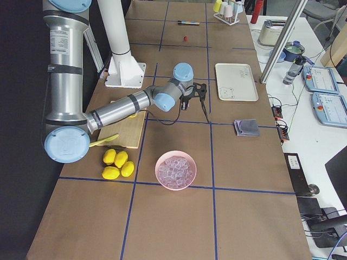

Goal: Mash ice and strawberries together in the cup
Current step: 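Carry the ice cube with the right gripper over the light-blue cup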

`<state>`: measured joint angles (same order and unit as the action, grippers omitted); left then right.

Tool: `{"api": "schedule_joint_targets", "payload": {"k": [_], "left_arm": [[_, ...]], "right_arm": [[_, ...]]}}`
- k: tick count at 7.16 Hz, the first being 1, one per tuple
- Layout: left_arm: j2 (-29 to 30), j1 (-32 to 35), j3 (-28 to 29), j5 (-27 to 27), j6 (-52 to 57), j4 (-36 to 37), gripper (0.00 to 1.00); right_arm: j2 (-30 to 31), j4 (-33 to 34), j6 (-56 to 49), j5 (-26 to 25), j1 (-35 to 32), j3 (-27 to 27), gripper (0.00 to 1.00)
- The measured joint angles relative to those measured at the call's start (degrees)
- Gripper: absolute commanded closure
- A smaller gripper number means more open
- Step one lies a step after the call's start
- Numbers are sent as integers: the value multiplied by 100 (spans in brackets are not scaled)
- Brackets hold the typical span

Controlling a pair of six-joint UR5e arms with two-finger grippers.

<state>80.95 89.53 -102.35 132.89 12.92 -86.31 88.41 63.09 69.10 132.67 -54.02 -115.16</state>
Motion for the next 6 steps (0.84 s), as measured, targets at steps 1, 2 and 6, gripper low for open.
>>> {"api": "schedule_joint_targets", "payload": {"k": [1,2,6], "left_arm": [[0,1,5,0,0,0,0],[0,0,9,2,0,-7,0],[0,-1,41,15,-8,-135,0]], "right_arm": [[-542,14,872,-365,546,-10,99],[-1061,43,1631,-894,1163,30,99],[-2891,446,3123,-2955,2914,936,96]]}}
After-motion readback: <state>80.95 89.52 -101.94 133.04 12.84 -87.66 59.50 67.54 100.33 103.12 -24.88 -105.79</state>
